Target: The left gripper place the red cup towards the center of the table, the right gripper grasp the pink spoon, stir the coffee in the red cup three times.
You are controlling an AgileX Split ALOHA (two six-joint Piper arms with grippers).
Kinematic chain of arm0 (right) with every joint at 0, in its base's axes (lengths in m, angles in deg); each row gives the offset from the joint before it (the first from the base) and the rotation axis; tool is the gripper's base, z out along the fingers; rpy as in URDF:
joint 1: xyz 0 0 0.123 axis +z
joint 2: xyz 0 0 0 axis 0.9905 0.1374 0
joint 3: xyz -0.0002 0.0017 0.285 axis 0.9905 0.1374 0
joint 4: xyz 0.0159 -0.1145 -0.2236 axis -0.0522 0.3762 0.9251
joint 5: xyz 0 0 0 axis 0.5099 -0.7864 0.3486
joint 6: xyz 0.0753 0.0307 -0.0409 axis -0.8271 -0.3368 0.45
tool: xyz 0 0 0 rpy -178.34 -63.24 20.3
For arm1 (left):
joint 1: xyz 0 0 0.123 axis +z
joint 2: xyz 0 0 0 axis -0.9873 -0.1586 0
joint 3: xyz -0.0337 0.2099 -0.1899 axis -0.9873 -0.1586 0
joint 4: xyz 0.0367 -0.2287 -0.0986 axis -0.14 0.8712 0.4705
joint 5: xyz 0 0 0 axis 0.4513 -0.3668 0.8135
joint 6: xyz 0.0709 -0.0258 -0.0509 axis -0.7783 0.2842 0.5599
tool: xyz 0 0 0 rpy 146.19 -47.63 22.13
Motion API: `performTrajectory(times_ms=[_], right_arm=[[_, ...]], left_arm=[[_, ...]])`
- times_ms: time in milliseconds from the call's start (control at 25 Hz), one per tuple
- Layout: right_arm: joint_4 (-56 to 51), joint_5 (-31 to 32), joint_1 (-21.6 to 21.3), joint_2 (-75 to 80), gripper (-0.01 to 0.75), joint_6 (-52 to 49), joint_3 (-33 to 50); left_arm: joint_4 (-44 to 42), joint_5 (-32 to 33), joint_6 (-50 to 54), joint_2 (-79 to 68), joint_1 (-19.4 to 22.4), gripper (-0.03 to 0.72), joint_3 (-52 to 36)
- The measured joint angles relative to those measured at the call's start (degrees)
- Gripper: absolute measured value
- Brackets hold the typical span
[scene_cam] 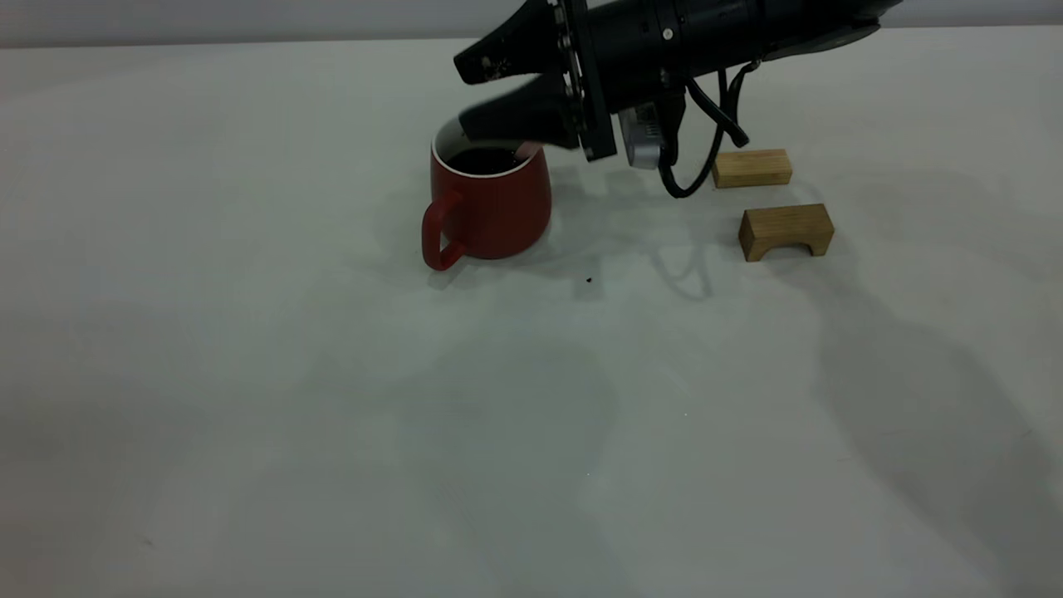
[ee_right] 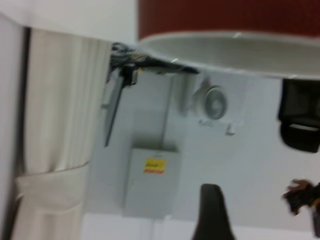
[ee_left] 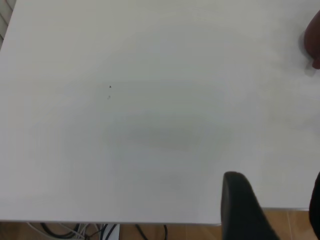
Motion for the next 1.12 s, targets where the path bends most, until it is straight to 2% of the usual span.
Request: performTrajectory(times_ms=[160,400,560,840,1120], right_arm=[[5.52,0.05,0.00,-1.75,0.699,3.72,0.00],[11.56,0.84,0.00,-8.23,0.690,19.81,-0.37],[13.99,1.04,0.00,-12.36,0.619,29.15,-0.37],[25.01,1.52,0.00,-20.86,0.421,40.78,-0.37],[36.25,2.86,0.00,-29.63,0.222,45.00,-0.37]], left_arm=[[0.00,0.00,0.00,0.00,0.00,0.407,0.00],[0.00,0.00,0.00,0.00,0.00,0.407,0.00],[0.00,0.00,0.00,0.00,0.00,0.407,0.00],[0.00,0.00,0.00,0.00,0.00,0.407,0.00],[0.00,0.00,0.00,0.00,0.00,0.407,0.00]])
